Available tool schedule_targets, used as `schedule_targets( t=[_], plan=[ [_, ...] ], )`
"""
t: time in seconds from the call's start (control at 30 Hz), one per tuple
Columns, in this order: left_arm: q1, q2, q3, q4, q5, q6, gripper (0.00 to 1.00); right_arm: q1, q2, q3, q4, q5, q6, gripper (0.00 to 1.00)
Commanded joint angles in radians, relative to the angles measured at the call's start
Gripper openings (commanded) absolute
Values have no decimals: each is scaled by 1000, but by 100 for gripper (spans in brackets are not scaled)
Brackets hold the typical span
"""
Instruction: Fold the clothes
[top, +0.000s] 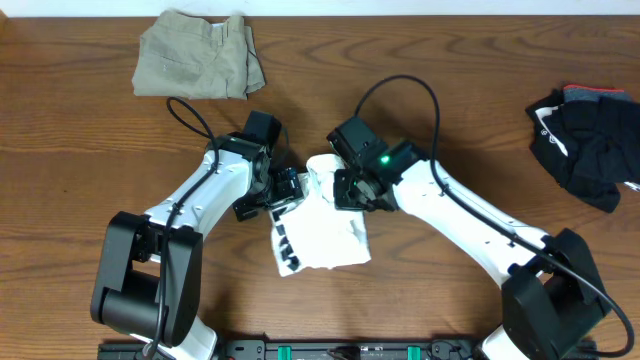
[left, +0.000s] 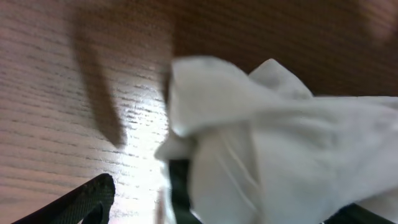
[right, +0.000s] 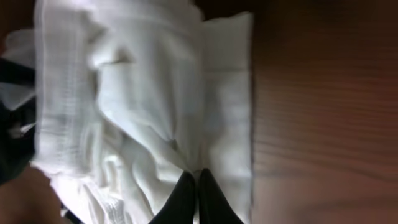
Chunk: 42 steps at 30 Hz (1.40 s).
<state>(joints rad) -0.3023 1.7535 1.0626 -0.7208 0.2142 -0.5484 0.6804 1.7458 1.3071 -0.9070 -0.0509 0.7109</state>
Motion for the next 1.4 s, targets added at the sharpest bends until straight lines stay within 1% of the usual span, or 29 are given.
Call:
schedule_targets(
  t=[0.0, 0.07, 0.17, 0.33, 0.37, 0.43, 0.47, 0.57, 0.6, 0.67, 0.73, 0.83, 0.97, 1.1, 1.2, 1.27, 1.37],
  plan=[
    [5, 10, -7, -17, -23, 13, 89, -5, -1, 54, -92, 208, -16, 5],
    [11, 4, -7, -27, -23, 13, 89, -14, -1, 61, -145, 251, 0, 8],
    [30, -17, -7, -39, -23, 13, 88, -29, -1, 60, -175, 249, -2, 18],
    [69, -84, -6, -95, -24, 14, 88, -32, -1, 60, -177, 212, -22, 17],
    [77, -105, -6, -109, -24, 14, 88, -32, -1, 60, -167, 180, -40, 16],
    [93, -148, -7, -135, -24, 14, 88, -31, -1, 60, -123, 62, -129, 16],
    [103, -175, -6, -150, -24, 13, 88, -31, -1, 60, -94, -23, -186, 17],
    [123, -229, -7, -187, -24, 13, 88, -30, -1, 60, -42, -183, -280, 20],
    [129, -243, -7, -199, -24, 13, 88, -27, -1, 60, -25, -232, -316, 21],
    [145, -270, -7, -227, -24, 13, 88, -15, -1, 60, -3, -273, -385, 26],
    [158, -287, -7, -256, -24, 10, 88, 0, -1, 60, 3, -272, -430, 33],
    [172, -303, -7, -294, -23, 0, 88, 27, -1, 60, 2, -272, -505, 40],
    [173, -304, -7, -322, -22, -2, 88, 65, 0, 60, 12, -271, -551, 46],
    [172, -304, -8, -345, -5, -2, 88, 111, 7, 59, 43, -257, -543, 49],
    [166, -304, -23, -347, 81, 6, 89, 142, 23, 58, 58, -183, -485, 52],
    [154, -304, -39, -339, 123, 21, 88, 159, 45, 58, 58, -118, -452, 52],
    [134, -304, -72, -309, 123, 20, 88, 170, 80, 58, 59, -95, -441, 51]
  ],
)
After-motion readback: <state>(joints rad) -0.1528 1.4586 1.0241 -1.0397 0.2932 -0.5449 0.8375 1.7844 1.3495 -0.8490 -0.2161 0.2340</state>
